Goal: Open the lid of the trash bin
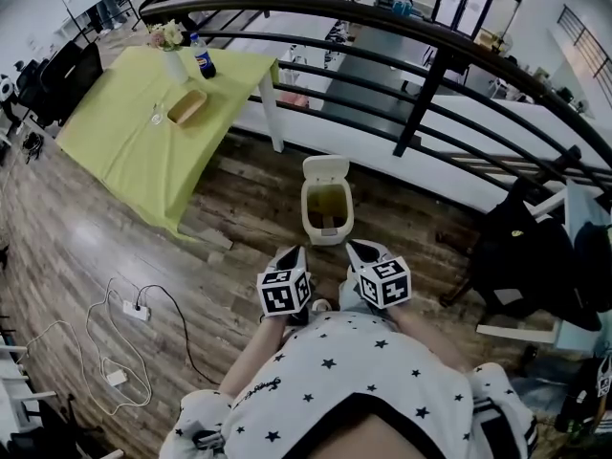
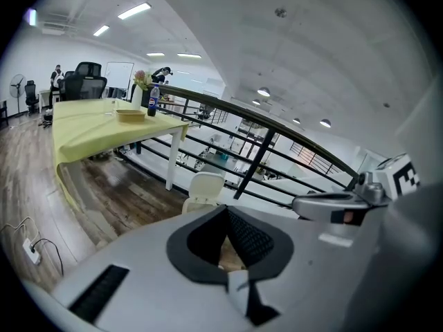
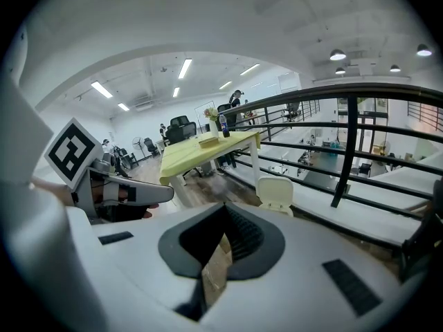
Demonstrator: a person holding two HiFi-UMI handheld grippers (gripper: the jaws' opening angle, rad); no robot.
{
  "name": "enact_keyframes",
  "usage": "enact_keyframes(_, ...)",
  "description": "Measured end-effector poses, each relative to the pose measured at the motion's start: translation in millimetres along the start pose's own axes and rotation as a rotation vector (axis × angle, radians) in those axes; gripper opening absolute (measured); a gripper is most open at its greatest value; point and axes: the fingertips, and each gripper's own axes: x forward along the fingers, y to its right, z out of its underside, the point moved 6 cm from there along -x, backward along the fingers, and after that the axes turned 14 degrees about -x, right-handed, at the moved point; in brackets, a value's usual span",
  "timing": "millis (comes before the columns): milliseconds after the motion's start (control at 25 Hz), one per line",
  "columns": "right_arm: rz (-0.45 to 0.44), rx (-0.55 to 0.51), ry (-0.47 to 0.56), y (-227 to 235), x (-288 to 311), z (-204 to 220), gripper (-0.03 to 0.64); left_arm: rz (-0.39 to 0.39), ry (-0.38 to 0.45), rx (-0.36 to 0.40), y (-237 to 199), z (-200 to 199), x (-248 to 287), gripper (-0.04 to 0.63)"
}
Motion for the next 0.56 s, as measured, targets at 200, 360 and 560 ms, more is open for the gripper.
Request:
enact_keyframes(200,0.003,0.004,-0.002,-0.2,0.1,0.4,-0.006,0.005,-0.007,0.004,0.9,-0.7,0.8,0.008)
enact_keyframes(360,0.002,0.009,-0.007,-0.5,1.2,1.6,-0.006,0.009,-0.016,0.006,1.0,-0.5,2.6,0.008)
enact_keyframes(560,-0.002,0.009,-0.009,-2.1,3.8,3.1,-0.006,0.009,-0.02,0.001,-2.2,0.7,4.5,0.008)
